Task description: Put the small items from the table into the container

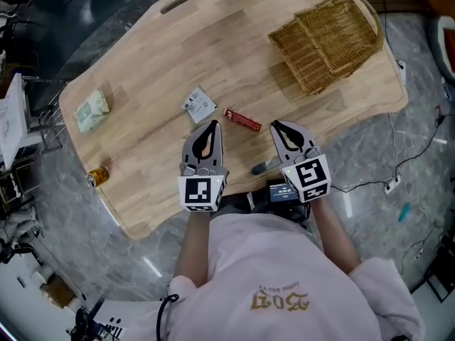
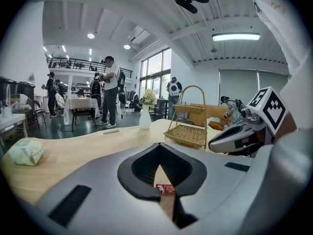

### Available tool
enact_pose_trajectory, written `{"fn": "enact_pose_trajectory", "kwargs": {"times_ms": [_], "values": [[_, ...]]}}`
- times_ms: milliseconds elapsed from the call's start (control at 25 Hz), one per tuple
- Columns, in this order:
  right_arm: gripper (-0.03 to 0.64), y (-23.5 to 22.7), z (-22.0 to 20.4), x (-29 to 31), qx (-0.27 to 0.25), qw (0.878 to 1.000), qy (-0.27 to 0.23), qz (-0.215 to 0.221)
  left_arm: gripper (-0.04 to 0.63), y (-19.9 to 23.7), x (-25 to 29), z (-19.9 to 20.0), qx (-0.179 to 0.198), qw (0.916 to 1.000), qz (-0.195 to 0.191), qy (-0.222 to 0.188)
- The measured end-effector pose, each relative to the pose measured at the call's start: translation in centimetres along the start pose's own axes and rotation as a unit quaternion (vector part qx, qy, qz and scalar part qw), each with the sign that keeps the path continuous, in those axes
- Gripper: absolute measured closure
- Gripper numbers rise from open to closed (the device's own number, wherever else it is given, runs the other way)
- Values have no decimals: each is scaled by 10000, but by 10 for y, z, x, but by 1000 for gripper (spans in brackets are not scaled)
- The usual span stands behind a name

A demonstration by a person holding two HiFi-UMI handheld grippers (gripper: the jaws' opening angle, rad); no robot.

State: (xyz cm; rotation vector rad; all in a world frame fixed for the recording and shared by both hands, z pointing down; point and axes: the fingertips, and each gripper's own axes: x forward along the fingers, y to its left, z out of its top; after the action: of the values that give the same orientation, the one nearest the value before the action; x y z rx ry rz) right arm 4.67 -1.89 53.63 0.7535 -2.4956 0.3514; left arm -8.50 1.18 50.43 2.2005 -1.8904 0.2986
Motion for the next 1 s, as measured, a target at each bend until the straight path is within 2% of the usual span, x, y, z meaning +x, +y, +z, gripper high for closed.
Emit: {"fn": "enact_pose_trajectory", "kwargs": {"times_ms": [200,400,600,680,840,1000], "values": [[594,9,-13,19,-65,9993,255,278,591,5,5,-20,-105,9998,26,171],[592,16,-29,36,-554,9958,511,524,591,3,12,-36,-179,9993,-24,335],[587,24,-54,53,-623,9915,832,789,591,2,19,-54,-236,9984,-76,512],[566,26,-63,58,-671,9894,967,847,591,1,21,-62,-280,9979,-91,584],[480,29,-81,68,-857,9822,1341,999,591,-1,25,-73,-386,9967,-109,706],[451,32,-89,77,-933,9778,1481,1153,591,-6,27,-81,-446,9956,-159,809]]}}
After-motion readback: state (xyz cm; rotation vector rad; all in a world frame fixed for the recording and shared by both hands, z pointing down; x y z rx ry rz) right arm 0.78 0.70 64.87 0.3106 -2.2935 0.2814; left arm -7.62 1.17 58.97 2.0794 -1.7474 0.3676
